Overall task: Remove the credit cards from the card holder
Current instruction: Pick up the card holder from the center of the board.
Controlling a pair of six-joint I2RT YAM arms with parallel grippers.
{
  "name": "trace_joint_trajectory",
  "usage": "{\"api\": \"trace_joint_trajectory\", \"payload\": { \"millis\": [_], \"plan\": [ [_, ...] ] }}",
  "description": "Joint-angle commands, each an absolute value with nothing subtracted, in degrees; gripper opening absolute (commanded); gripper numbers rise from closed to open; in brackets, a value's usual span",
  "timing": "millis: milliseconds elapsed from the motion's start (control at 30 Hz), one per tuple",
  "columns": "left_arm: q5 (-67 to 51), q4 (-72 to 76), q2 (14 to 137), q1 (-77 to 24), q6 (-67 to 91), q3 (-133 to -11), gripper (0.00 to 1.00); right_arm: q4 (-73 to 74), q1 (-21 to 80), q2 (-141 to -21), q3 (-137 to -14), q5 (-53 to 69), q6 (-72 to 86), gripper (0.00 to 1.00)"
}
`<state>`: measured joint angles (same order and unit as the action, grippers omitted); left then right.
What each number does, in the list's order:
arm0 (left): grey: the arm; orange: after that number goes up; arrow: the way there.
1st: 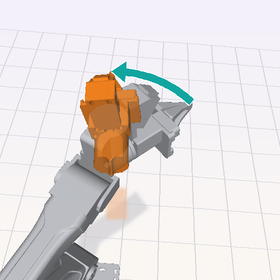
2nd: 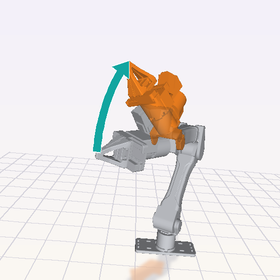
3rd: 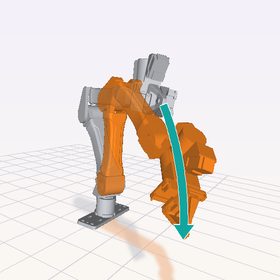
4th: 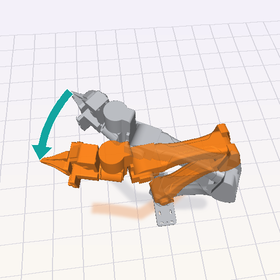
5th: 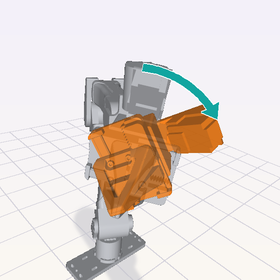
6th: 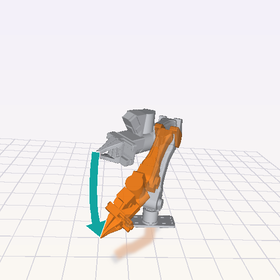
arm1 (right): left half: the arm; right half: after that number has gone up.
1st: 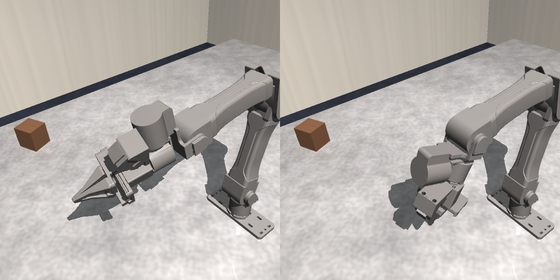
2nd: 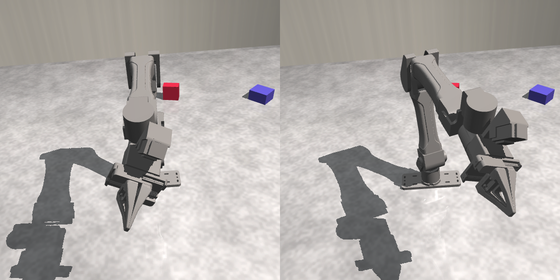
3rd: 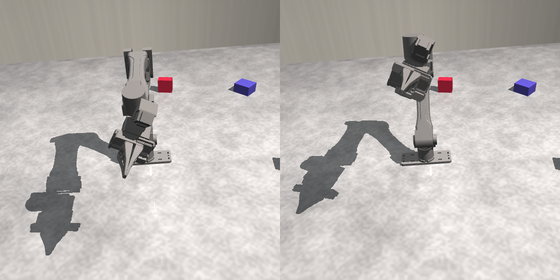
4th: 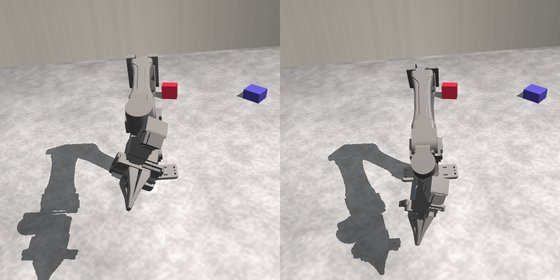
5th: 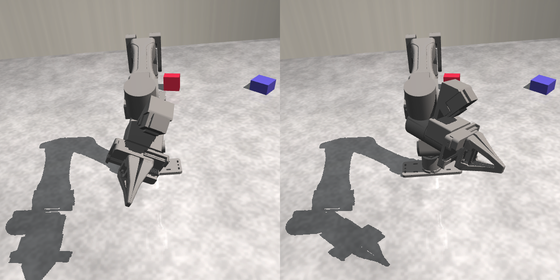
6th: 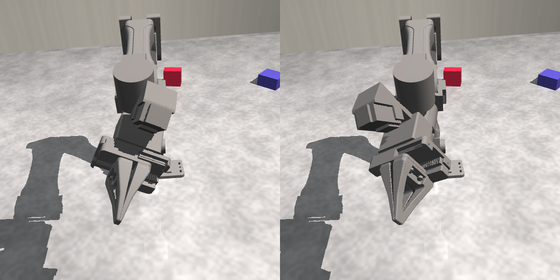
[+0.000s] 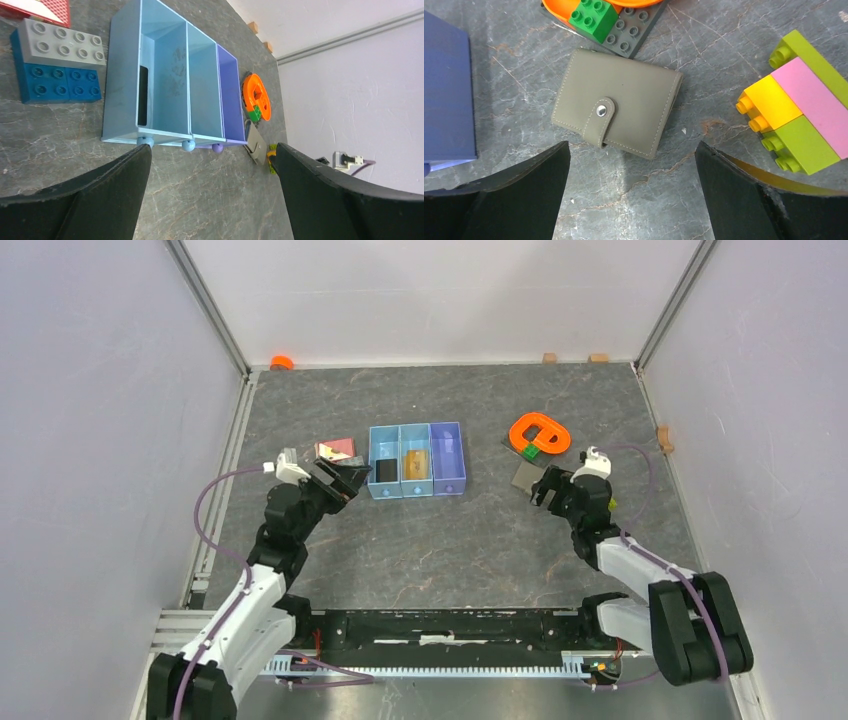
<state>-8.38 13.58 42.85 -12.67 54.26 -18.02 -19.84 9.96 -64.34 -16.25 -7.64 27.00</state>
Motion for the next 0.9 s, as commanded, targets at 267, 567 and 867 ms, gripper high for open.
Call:
{"api": "trace_joint_trajectory", "payload": {
  "millis": [267,567,867],
  "plan": [
    [-11.8,17.7,46.1,-16.4,53.5,-21.7,1.00,-22.0,9.9,-75.1,-21.9,-3.2,25.8,0.90],
    [-11.5,17.6,48.2,-18.2,52.0,-22.9,0.99,-24.2,10.0,-76.7,-20.1,-1.4,30.0,0.61],
    [-10.2,17.1,45.7,-18.8,51.2,-22.5,0.94,-26.7,11.4,-75.5,-17.9,3.9,32.1,0.00]
  ]
}}
